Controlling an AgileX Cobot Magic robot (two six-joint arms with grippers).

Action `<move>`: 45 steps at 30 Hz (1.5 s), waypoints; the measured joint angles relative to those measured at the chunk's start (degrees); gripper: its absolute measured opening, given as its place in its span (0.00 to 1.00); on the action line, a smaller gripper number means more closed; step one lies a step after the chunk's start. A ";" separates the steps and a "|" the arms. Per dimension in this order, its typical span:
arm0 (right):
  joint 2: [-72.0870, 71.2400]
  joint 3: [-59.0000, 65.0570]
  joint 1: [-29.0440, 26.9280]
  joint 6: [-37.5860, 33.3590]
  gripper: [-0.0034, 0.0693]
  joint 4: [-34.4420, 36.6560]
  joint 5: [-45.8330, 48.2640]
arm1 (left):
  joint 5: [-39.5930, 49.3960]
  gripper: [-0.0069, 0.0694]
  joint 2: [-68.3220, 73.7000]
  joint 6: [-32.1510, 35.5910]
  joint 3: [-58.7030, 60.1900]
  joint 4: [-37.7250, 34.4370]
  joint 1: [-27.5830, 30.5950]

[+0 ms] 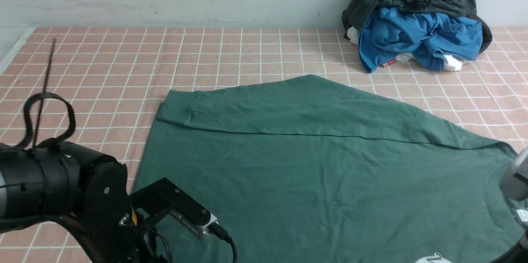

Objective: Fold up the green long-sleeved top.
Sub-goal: Use the left arm to clamp the cuff closest to it, then use the left arm to drag and place the cuff at the centered position on the left edge of the fabric

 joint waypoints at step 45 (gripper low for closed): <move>0.00 0.00 0.00 0.00 0.03 -1.11 -1.76 | 13.35 0.24 18.04 1.60 -37.01 8.83 4.02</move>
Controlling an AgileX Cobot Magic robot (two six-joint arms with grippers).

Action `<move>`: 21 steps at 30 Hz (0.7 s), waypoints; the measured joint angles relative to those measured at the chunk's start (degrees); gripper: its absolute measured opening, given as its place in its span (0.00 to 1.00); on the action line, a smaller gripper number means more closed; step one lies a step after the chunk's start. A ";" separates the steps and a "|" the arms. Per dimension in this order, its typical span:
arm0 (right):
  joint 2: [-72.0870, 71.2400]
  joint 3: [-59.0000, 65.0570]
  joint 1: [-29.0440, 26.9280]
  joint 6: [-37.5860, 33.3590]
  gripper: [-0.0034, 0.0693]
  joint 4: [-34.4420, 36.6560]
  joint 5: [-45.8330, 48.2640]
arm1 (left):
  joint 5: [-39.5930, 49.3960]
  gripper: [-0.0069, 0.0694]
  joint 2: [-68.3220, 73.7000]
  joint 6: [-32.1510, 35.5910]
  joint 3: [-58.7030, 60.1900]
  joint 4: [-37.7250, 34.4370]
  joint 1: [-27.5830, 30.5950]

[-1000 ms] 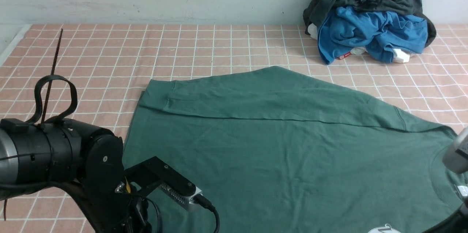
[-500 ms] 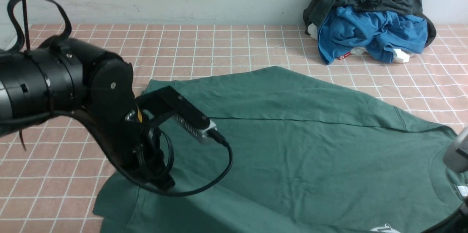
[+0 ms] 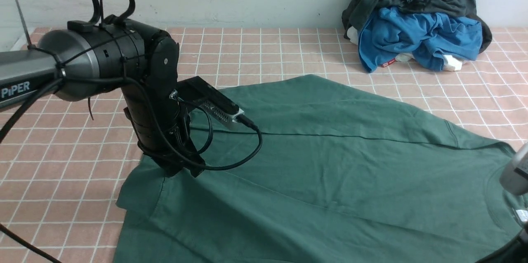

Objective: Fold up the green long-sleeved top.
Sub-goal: Use the left arm to drag and place the cuff at the centered position on the left edge of the fabric, then use the left arm to clamp the cuff farthest from it

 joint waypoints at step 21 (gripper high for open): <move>3.01 -3.28 0.02 1.99 0.03 -3.67 -4.49 | 1.16 0.75 18.66 -12.16 -25.48 4.14 7.59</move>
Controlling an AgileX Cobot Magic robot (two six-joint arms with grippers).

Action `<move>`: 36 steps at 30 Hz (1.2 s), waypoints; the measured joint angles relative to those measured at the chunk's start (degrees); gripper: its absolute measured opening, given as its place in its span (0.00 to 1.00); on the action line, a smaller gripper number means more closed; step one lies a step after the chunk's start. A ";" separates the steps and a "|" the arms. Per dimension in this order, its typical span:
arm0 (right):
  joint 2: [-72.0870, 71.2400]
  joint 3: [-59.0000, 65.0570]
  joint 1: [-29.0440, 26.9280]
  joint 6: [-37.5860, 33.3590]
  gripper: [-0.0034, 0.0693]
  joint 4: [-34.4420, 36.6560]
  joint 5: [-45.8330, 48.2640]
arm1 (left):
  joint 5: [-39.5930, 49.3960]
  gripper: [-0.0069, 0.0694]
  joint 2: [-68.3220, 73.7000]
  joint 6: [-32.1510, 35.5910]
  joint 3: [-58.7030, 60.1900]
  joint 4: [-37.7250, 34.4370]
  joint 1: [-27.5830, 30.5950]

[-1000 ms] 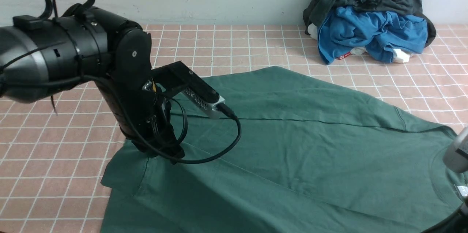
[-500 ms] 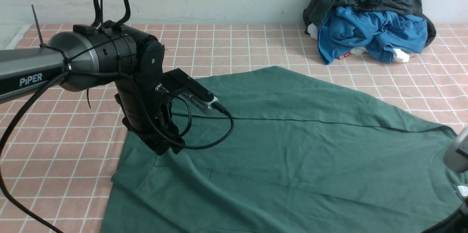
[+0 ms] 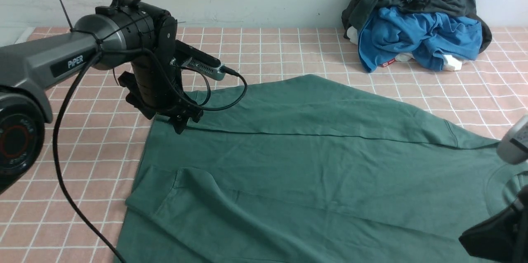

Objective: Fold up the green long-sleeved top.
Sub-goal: Use the left arm to clamp the cuff farthest from it

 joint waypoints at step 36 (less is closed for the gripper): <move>5.65 -2.94 0.00 0.35 0.03 -0.18 -0.29 | 1.87 0.25 9.51 -0.99 -11.97 -7.43 0.53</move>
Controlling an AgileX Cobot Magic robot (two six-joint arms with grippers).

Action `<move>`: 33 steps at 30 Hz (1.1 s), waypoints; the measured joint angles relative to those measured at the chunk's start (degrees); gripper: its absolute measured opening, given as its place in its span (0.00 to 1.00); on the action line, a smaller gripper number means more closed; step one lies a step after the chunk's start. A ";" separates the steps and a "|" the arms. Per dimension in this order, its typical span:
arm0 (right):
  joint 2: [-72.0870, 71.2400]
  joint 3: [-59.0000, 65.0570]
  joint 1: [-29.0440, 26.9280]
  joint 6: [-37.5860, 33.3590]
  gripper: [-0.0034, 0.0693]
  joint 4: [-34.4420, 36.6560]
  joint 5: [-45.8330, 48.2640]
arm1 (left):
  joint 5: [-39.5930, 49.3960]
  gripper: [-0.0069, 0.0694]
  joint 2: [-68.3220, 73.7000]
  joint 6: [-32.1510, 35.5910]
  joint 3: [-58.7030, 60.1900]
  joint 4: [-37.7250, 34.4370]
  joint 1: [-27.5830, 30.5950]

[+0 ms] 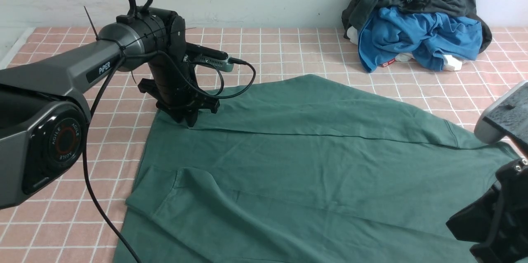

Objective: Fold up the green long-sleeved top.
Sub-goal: Use the left arm to clamp the cuff farthest from it, then use the left arm to drag and drop the cuff onto the cuff closest to the left arm

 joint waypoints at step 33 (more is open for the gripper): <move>-0.06 0.00 10.58 1.45 0.03 -8.91 1.63 | 6.79 0.12 -26.12 -0.06 31.06 -3.82 -0.16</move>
